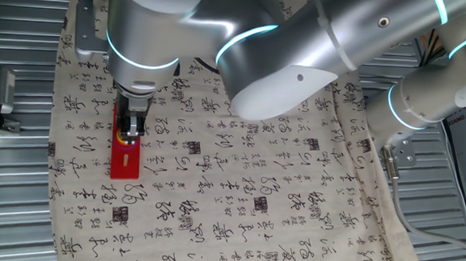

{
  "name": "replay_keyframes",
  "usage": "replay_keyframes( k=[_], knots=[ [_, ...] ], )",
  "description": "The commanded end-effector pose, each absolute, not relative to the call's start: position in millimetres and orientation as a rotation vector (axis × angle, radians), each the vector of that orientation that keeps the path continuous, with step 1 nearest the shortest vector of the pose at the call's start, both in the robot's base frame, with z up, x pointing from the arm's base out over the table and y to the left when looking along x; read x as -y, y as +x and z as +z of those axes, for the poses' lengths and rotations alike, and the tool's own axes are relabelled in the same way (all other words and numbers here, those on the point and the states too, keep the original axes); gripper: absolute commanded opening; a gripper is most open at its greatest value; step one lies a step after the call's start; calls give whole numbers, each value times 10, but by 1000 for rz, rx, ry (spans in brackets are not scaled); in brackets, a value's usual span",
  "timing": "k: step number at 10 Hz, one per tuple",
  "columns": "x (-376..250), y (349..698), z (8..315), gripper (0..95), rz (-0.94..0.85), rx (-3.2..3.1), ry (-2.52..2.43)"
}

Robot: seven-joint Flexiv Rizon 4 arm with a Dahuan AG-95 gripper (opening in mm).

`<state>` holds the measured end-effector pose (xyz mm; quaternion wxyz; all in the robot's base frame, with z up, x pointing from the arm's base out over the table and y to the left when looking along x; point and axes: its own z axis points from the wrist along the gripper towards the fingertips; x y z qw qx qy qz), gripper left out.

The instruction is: Take out one Hanoi block and throw it aside

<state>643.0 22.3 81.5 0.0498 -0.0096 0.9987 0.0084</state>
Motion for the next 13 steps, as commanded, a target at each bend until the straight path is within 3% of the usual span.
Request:
replay_keyframes(
  k=[1,6,7,13],
  knots=[
    [-222,6432,806,380,25,-3041,-27],
    [-226,6439,782,380,24,-3041,-19],
    [-228,6443,784,190,24,-3042,-17],
    [-234,6454,781,190,25,-3042,-19]
  ],
)
